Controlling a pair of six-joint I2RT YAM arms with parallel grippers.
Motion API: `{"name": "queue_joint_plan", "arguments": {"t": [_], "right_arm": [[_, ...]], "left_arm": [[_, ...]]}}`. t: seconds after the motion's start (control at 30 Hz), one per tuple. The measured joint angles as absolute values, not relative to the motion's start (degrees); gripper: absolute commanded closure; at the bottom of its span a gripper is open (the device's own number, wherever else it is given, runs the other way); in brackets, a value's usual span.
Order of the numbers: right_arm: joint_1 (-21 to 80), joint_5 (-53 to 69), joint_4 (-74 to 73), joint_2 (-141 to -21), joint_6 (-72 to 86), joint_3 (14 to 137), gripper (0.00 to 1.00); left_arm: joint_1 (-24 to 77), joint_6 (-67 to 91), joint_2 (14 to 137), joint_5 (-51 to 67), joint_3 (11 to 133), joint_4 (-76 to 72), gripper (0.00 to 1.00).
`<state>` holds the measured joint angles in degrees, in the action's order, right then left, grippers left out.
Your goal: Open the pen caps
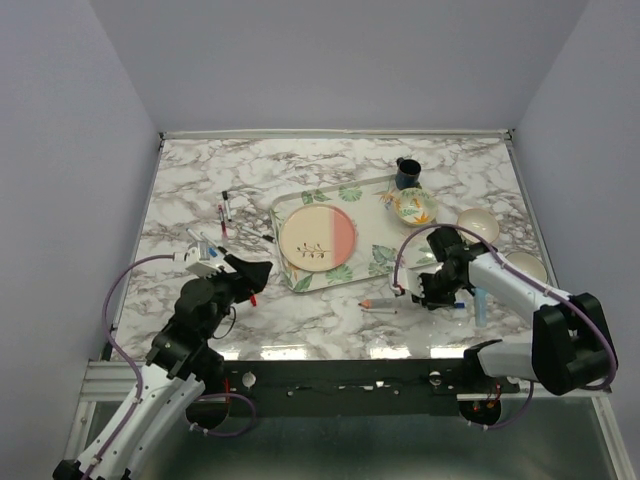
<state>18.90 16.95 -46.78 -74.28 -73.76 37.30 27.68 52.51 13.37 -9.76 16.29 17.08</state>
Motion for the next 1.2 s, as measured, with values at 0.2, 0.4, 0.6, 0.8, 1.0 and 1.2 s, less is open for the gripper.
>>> {"name": "queue_joint_plan", "arguments": {"t": [0.2, 0.4, 0.6, 0.8, 1.0, 1.2], "right_arm": [[18.83, 24.8, -53.01, -72.75, -67.55, 48.12, 0.99], [18.79, 36.8, -54.57, -72.2, -55.66, 63.48, 0.99], [18.79, 41.69, -40.56, -71.57, -26.13, 62.81, 0.99], [18.79, 41.43, -24.77, -75.22, 5.43, 61.21, 0.99], [18.79, 42.41, -15.27, -78.72, 23.42, 57.74, 0.99], [18.79, 42.92, -10.24, -78.43, 30.68, 53.65, 0.99]], "left_arm": [[27.57, 50.96, 15.75, -0.21, 12.91, 7.09, 0.13], [27.53, 51.07, 23.99, 11.81, 10.81, -7.03, 0.13], [32.67, 52.4, 31.86, 15.09, 10.28, -21.19, 0.11], [43.13, 51.03, 41.36, 10.5, 11.33, -28.97, 0.11], [48.34, 52.36, 53.8, 4.19, 15.51, -34.76, 0.11], [53.63, 54.74, 64.71, -2.74, 24.43, -36.51, 0.25]]}}
